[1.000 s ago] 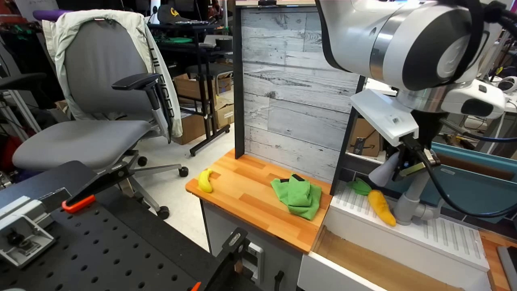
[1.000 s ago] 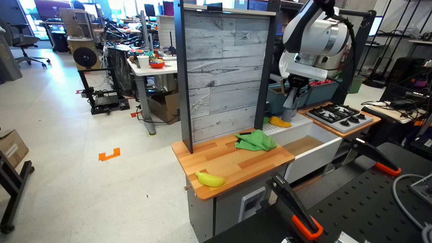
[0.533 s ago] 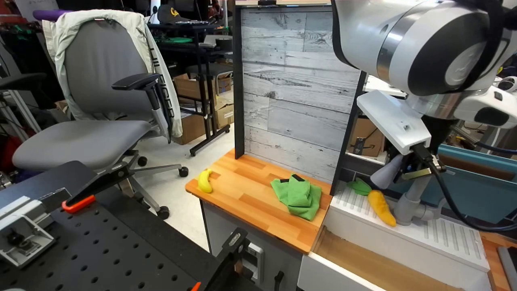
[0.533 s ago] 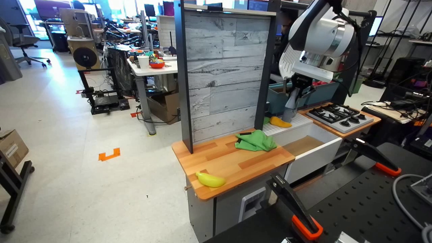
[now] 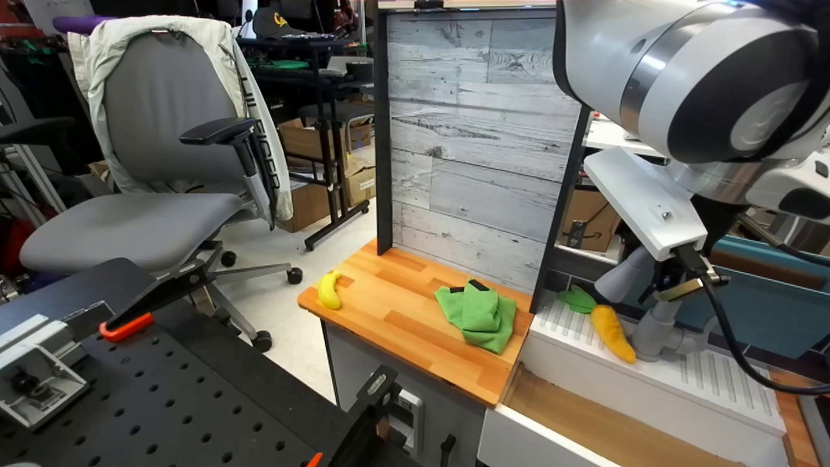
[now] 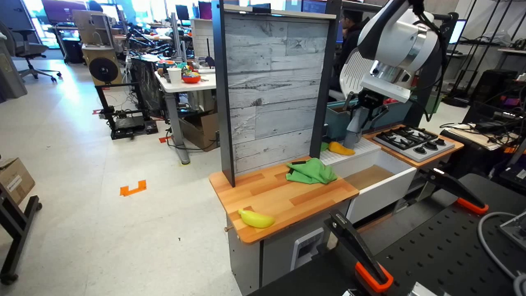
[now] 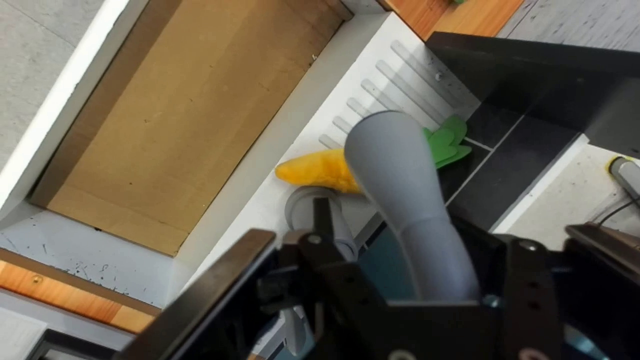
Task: Move the faucet of the sink very slightly to the right.
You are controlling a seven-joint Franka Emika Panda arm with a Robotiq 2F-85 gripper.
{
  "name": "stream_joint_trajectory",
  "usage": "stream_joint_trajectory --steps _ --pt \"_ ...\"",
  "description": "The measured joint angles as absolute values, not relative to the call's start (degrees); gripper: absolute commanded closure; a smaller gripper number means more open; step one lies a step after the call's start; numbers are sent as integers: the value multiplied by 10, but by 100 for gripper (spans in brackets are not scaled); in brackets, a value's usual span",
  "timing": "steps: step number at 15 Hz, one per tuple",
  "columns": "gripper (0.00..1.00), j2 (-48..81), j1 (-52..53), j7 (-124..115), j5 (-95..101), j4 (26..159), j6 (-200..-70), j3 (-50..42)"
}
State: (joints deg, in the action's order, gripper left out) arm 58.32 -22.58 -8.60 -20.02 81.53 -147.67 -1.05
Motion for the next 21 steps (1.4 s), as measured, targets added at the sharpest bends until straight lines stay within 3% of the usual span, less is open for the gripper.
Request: stream_joint_trajectory --steps 2,3,12,21 --pt "3 583 -226 -86 -200 819 -1477 -13" --pt "0 583 -226 -86 -200 821 -1477 -14" --pt "0 549 -218 -87 -198 883 -1477 -33" --pt "0 435 -217 -86 -198 1007 -1477 -50"
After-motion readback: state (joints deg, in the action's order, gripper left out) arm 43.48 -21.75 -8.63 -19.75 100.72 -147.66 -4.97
